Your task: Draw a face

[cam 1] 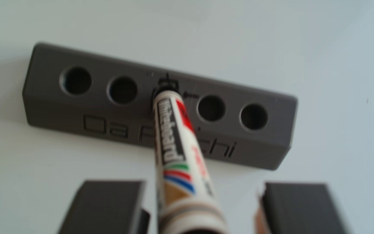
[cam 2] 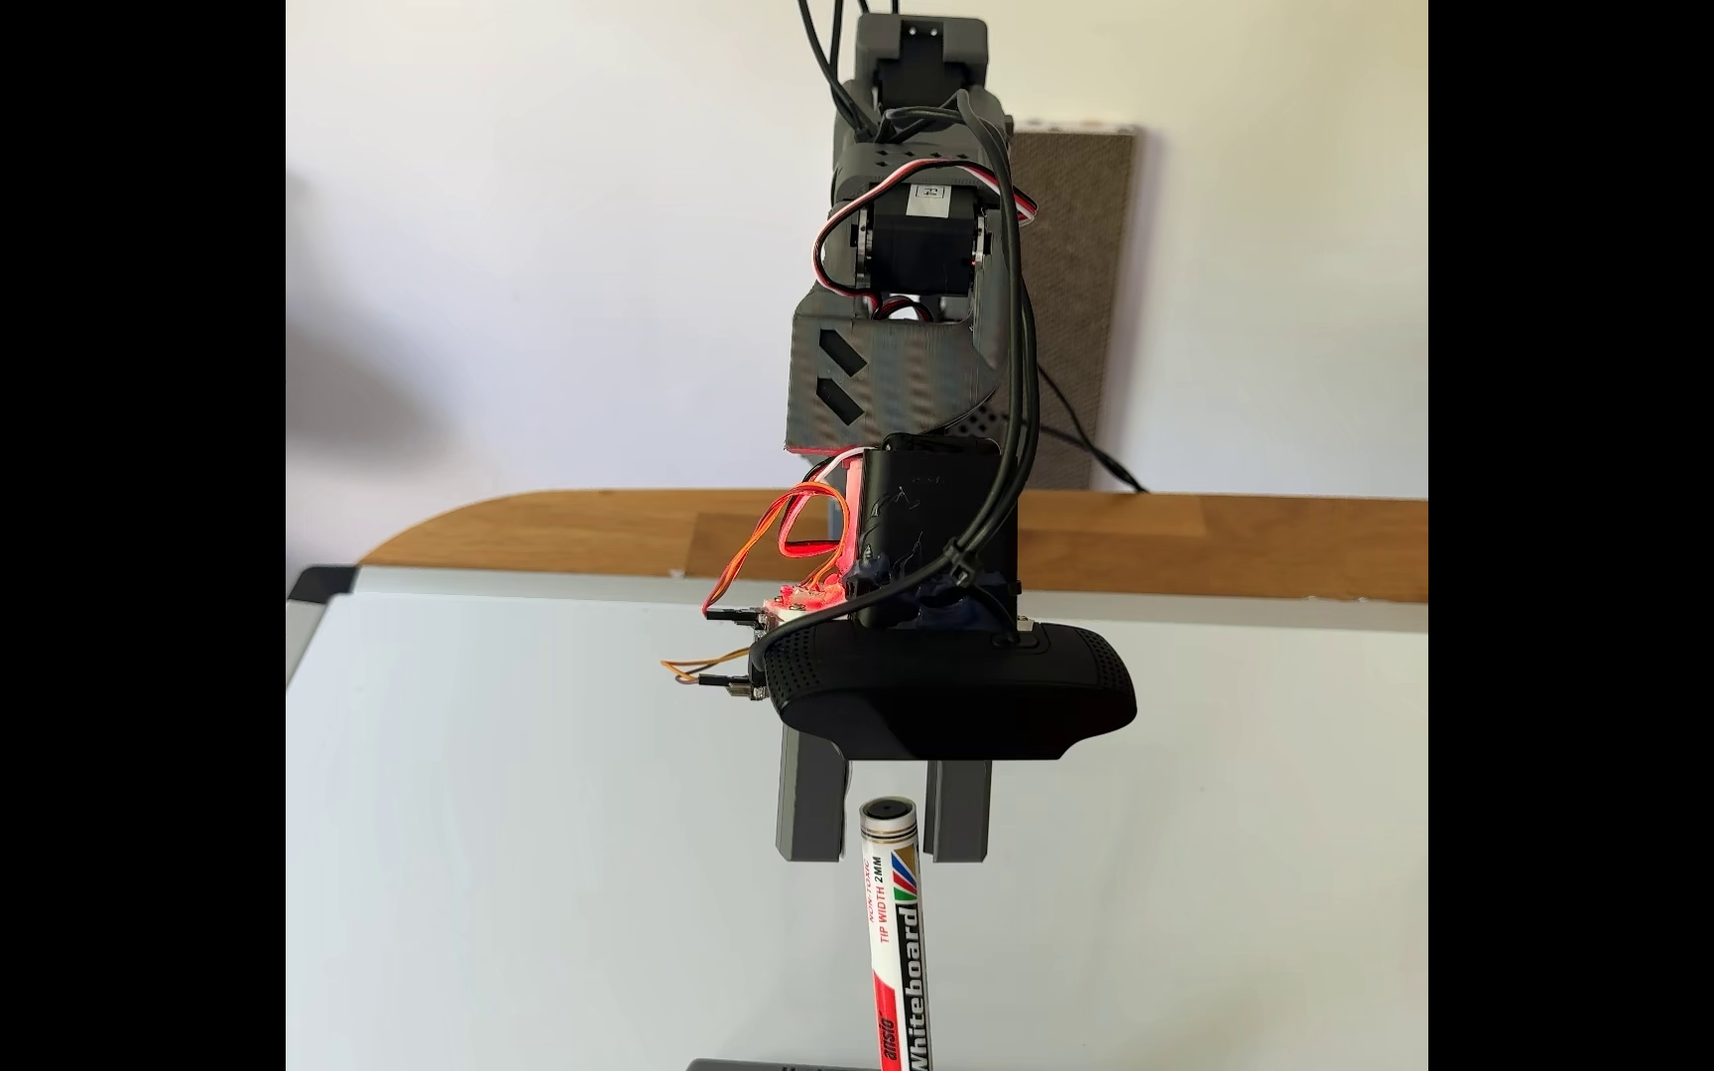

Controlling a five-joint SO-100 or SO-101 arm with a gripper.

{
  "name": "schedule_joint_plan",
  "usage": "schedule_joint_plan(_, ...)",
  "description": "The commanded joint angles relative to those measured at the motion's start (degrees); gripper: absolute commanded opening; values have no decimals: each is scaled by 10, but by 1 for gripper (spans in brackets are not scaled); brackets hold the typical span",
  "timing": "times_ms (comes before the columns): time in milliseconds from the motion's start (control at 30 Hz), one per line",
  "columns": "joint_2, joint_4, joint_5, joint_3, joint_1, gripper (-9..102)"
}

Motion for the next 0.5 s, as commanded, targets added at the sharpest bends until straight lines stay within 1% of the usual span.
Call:
schedule_joint_plan(0, 0, 14, -4, -55, 3, 98)
schedule_joint_plan(233, -53, 58, -3, -165, 3, 98)
schedule_joint_plan(367, -88, 97, -3, -231, 4, 98)
schedule_joint_plan(467, -106, 117, -3, -258, 5, 98)
